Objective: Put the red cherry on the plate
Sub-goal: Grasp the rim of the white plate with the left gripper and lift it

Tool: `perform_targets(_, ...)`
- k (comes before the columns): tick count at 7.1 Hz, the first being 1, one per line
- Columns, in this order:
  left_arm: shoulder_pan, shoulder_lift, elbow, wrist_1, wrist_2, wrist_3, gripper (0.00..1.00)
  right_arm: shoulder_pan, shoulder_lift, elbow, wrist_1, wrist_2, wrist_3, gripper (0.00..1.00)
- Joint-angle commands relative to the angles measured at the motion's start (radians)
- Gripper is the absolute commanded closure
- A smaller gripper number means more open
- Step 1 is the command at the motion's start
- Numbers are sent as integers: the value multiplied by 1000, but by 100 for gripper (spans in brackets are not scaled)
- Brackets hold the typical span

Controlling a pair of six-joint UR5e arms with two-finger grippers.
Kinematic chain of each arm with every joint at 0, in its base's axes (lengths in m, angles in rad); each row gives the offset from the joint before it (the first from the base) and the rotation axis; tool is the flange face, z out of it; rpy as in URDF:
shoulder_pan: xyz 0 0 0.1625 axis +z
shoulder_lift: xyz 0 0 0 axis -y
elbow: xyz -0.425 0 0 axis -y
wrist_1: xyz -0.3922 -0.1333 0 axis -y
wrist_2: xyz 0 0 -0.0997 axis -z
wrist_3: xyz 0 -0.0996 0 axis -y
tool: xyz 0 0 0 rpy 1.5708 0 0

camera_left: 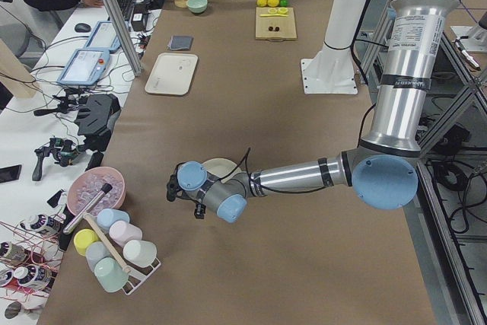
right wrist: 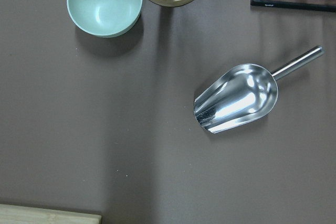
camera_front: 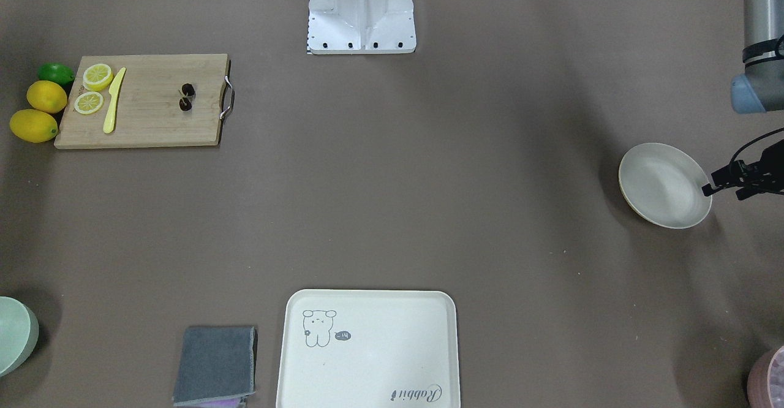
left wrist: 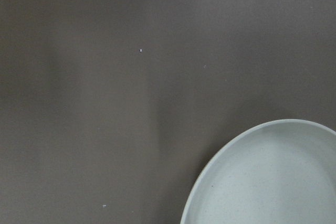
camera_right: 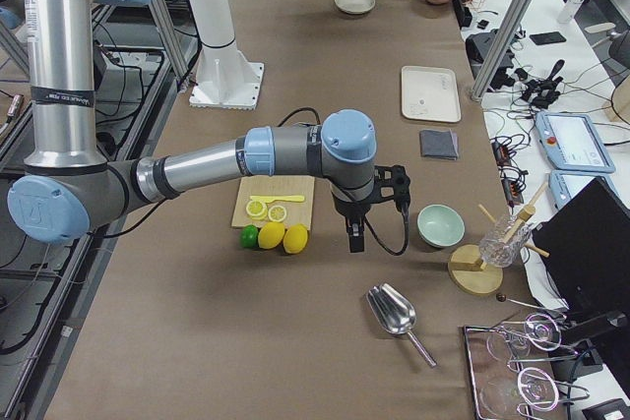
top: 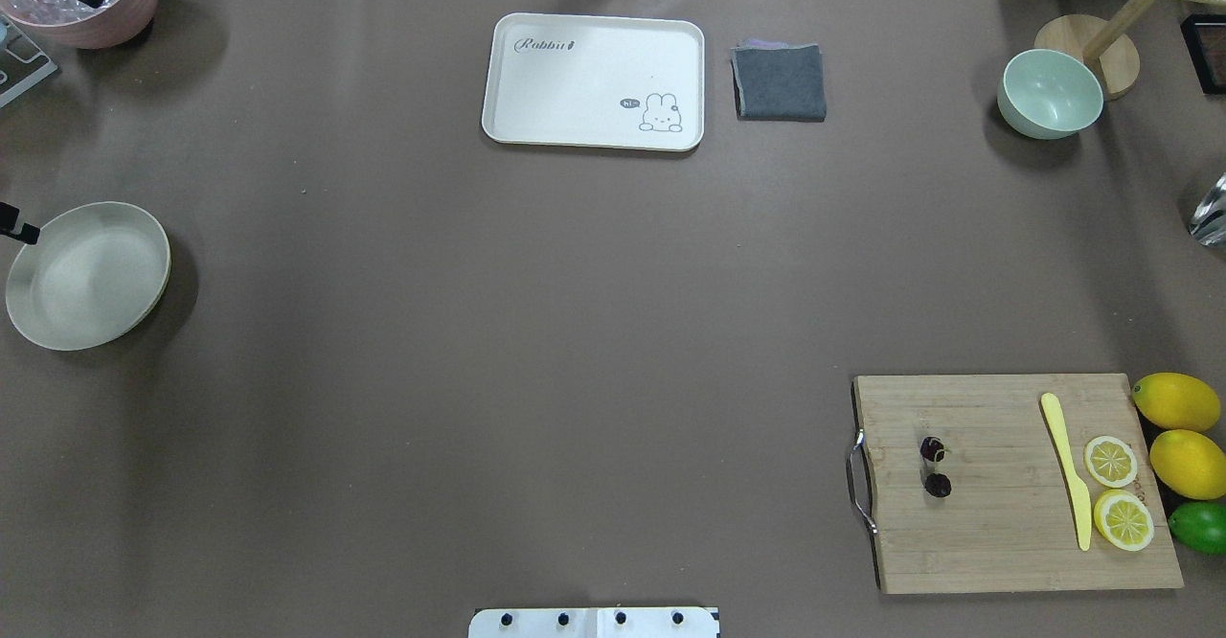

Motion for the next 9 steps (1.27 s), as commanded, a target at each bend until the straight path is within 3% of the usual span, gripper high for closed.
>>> perform_targets(1, 40, 8, 20, -89, 38, -49, 11, 2, -5, 3, 0, 1, 0, 0)
perform_targets(2, 43, 8, 20, -91, 38, -50, 23, 2, -6, 3, 1, 1, 0, 0)
perform_targets(4, 66, 25, 18, -152, 88, -50, 67, 12, -9, 7, 0, 1, 0, 0)
perform_targets(5, 81, 36, 17, -171, 103, -50, 95, 12, -10, 10, 0, 1, 0, 0)
perform_targets(8, 80, 38, -6, -189, 83, -43, 100, 16, -10, 15, 0, 1, 0, 0)
perform_targets(9, 71, 38, -32, -174, 2, -51, 100, 17, -10, 21, -2, 1, 0, 0)
